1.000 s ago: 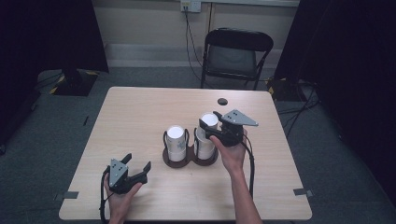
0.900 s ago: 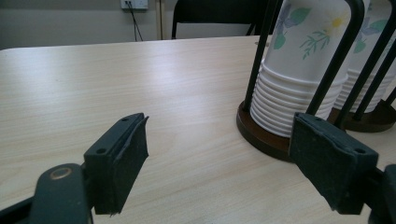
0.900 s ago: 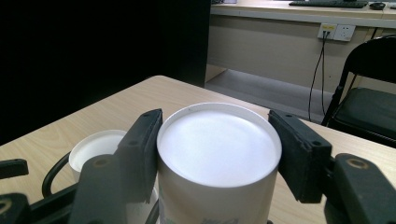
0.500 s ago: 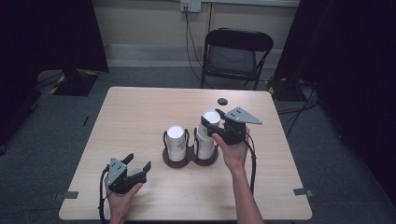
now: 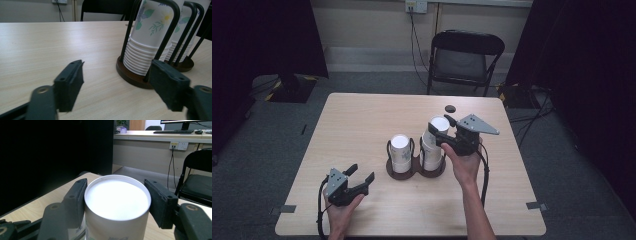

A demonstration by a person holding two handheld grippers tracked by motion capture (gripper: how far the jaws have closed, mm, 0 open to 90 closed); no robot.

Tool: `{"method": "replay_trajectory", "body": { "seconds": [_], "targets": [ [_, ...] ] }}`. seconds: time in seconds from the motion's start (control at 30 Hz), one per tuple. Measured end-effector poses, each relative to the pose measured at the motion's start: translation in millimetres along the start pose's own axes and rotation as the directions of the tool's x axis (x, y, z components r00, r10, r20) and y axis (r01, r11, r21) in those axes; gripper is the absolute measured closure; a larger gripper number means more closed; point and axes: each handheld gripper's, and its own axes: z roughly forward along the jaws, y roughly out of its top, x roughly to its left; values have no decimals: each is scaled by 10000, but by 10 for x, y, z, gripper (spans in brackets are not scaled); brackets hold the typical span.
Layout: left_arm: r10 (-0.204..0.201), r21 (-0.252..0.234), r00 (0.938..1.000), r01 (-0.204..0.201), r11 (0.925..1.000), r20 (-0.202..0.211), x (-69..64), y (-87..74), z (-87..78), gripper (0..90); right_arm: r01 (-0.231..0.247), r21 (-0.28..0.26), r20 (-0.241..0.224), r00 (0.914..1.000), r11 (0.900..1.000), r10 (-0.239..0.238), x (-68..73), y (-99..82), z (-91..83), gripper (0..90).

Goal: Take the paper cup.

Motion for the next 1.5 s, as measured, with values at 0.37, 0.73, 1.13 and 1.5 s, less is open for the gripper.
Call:
{"method": "replay_trajectory", "body": {
  "seconds": [0.37,0.73,1.13,1.5],
  "targets": [
    [409,-67,9957,-405,9992,832,-108,108,73,358,-810,-381,-329,9963,9960,798,14,-2,-201,374],
    [572,-259,9880,-540,9982,1436,-241,183,113,310,-1766,-463,-645,9827,9832,1734,21,-180,-389,374],
    [780,-584,9722,-667,9961,2207,-394,195,180,354,-3696,-536,-1604,9201,9276,3573,-10,-491,-587,374],
    [1218,-832,9578,-1034,9912,2603,-606,243,211,357,-4924,-438,-2449,8488,8693,4685,23,-759,-617,375]
  ]
}}
